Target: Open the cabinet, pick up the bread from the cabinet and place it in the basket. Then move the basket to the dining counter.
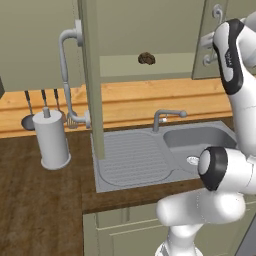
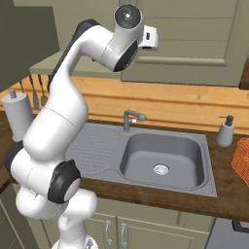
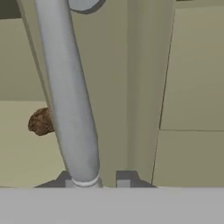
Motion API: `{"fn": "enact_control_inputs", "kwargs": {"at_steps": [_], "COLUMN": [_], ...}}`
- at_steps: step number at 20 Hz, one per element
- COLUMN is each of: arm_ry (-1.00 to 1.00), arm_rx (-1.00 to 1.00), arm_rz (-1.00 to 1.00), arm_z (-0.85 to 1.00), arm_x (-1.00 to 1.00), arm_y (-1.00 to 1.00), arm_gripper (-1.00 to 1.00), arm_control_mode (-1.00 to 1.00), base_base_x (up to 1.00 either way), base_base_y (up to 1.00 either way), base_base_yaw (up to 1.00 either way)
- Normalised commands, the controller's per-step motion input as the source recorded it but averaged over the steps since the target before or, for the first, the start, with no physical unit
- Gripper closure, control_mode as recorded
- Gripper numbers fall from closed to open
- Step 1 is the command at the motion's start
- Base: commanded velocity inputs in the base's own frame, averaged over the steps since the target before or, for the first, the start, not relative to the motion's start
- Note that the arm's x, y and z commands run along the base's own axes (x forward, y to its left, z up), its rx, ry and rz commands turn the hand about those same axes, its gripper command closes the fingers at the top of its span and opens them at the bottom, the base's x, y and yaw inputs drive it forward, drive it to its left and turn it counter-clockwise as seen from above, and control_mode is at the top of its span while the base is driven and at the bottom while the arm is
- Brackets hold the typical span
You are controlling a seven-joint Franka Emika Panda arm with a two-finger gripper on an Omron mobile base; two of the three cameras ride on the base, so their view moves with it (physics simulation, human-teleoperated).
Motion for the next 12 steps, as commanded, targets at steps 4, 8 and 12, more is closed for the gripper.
{"fn": "enact_control_inputs", "kwargs": {"at_steps": [4,8,12], "arm_ry": [0.00,0.00,0.00], "arm_rx": [0.00,0.00,0.00], "arm_rz": [0.00,0.00,0.00], "arm_z": [0.05,0.15,0.22], "arm_x": [-0.91,-1.00,-1.00], "arm_y": [-0.42,-0.63,-0.60], "arm_gripper": [1.00,1.00,1.00], "arm_control_mode": [-1.00,-1.00,-1.00], "base_base_x": [0.00,0.00,0.00], "base_base_y": [0.00,0.00,0.00], "base_base_yaw": [0.00,0.00,0.00]}}
